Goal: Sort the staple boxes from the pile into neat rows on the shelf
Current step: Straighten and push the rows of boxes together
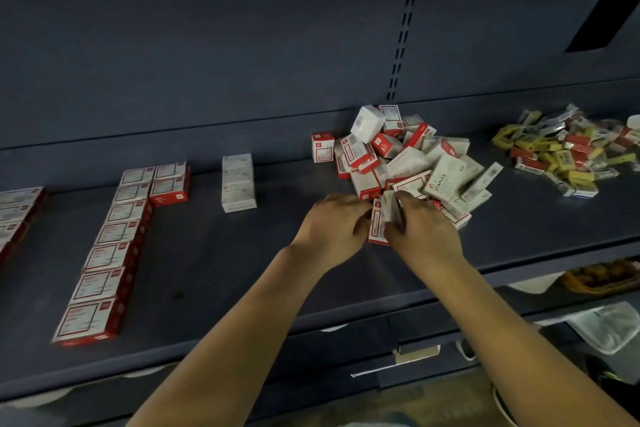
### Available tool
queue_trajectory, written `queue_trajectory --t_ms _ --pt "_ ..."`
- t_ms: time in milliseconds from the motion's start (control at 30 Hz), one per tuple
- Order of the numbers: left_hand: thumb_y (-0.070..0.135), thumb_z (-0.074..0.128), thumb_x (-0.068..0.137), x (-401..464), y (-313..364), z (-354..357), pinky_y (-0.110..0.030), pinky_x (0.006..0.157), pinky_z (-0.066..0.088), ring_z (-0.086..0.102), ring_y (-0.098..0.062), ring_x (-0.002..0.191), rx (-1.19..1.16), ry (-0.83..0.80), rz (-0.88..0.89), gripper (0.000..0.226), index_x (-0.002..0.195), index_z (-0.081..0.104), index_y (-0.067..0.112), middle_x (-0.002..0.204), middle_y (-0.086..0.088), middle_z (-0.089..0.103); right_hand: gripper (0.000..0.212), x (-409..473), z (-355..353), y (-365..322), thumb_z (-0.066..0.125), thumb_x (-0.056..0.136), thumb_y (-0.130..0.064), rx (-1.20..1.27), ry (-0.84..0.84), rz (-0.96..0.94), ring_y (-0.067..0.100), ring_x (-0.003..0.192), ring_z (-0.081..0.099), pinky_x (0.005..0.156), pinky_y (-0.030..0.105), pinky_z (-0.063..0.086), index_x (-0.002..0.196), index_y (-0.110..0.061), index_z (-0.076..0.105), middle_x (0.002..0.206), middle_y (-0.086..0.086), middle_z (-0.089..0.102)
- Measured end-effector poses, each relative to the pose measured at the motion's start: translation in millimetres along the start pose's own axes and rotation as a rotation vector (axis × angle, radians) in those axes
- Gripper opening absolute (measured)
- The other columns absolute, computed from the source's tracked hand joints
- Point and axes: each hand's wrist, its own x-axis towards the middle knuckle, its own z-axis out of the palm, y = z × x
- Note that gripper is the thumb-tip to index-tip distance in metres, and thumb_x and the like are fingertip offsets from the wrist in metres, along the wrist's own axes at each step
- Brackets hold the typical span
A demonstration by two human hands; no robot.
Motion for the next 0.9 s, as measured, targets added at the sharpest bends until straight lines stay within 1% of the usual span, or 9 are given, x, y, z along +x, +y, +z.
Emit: queue_trajectory --t_ms 100,200,267,300,400,533,700,833,900 --pt "0.016 0.053 0.091 -7.6 1.4 -4.2 -0.037 0.085 0.048 0.059 -0.020 0.097 -0.076 0.022 -0.046 0.023 0.108 0.066 0.009 0.104 -0.005 0.066 0.033 1.2 1.1 3.3 0.058 0.085 -0.011 0.127 0.031 -0.063 0.030 0.098 0.060 0.079 0.032 0.044 0.118 -0.007 0.056 0.105 0.013 0.064" --pt "0.012 0.057 0.090 -18.4 -0.6 -9.9 -0.020 0.088 0.046 0.059 -0.009 0.104 -0.276 0.062 -0.144 0.028 0.117 0.063 0.015 0.113 0.002 0.065 0.030 -1.6 -3.4 2.4 0.062 0.085 -0.008 0.334 -0.004 -0.105 0.021 0.092 0.062 0.076 0.024 0.042 0.115 -0.009 0.062 0.100 0.006 0.067" --pt "0.012 0.059 0.090 -26.1 -5.8 -12.4 -0.007 0.083 0.042 0.058 0.000 0.102 -0.446 0.081 -0.219 0.030 0.119 0.062 0.018 0.112 0.007 0.065 0.027 -3.6 -6.0 -0.5 0.063 0.085 -0.007 0.471 -0.051 -0.103 0.011 0.085 0.061 0.070 0.015 0.045 0.112 -0.011 0.065 0.092 -0.003 0.065" --pt "0.011 0.059 0.090 -29.6 -7.9 -14.1 -0.006 0.083 0.042 0.059 0.002 0.101 -0.546 0.092 -0.259 0.029 0.118 0.062 0.018 0.110 0.008 0.066 0.026 -3.9 -6.5 -2.2 0.063 0.085 -0.008 0.521 -0.080 -0.096 0.005 0.083 0.059 0.068 0.009 0.045 0.111 -0.012 0.066 0.091 -0.006 0.063" --pt "0.006 0.059 0.089 -39.1 -11.9 -18.9 -0.016 0.082 0.049 0.064 -0.001 0.096 -0.849 0.130 -0.376 0.025 0.112 0.065 0.017 0.102 0.004 0.070 0.023 -3.3 -6.2 -7.6 0.061 0.087 -0.008 0.662 -0.150 -0.063 -0.006 0.085 0.056 0.067 0.004 0.044 0.109 -0.013 0.067 0.095 -0.005 0.064" --pt "0.007 0.059 0.088 -45.1 -11.6 -23.1 -0.033 0.086 0.054 0.068 -0.018 0.090 -1.092 0.134 -0.497 0.017 0.103 0.068 0.011 0.097 -0.008 0.072 0.019 -0.4 -7.9 -17.2 0.058 0.090 -0.009 0.750 -0.154 -0.042 -0.011 0.079 0.056 0.063 0.003 0.043 0.102 -0.020 0.068 0.090 -0.012 0.063" --pt "0.003 0.061 0.084 -47.3 -14.6 -24.7 -0.036 0.086 0.054 0.069 -0.023 0.086 -1.282 0.203 -0.563 0.016 0.098 0.069 0.005 0.094 -0.014 0.072 0.018 4.4 -5.6 -26.8 0.056 0.092 -0.013 0.825 -0.152 -0.010 -0.002 0.082 0.058 0.059 0.004 0.044 0.094 -0.029 0.066 0.091 -0.008 0.065" --pt "0.004 0.063 0.082 -54.1 -20.7 -26.6 -0.034 0.083 0.055 0.069 -0.023 0.084 -1.322 0.234 -0.591 0.018 0.100 0.067 0.003 0.093 -0.012 0.072 0.018 6.8 1.0 -34.6 0.056 0.092 -0.012 0.787 -0.133 -0.066 -0.018 0.081 0.055 0.064 0.001 0.040 0.099 -0.025 0.066 0.091 -0.017 0.061" --pt "0.003 0.064 0.081 -59.1 -25.4 -29.6 -0.034 0.082 0.056 0.069 -0.023 0.084 -1.349 0.269 -0.621 0.022 0.103 0.065 0.000 0.093 -0.014 0.072 0.018 8.1 7.7 -40.6 0.055 0.092 -0.013 0.780 -0.147 -0.086 -0.019 0.082 0.054 0.066 0.003 0.042 0.103 -0.022 0.067 0.092 -0.018 0.061"
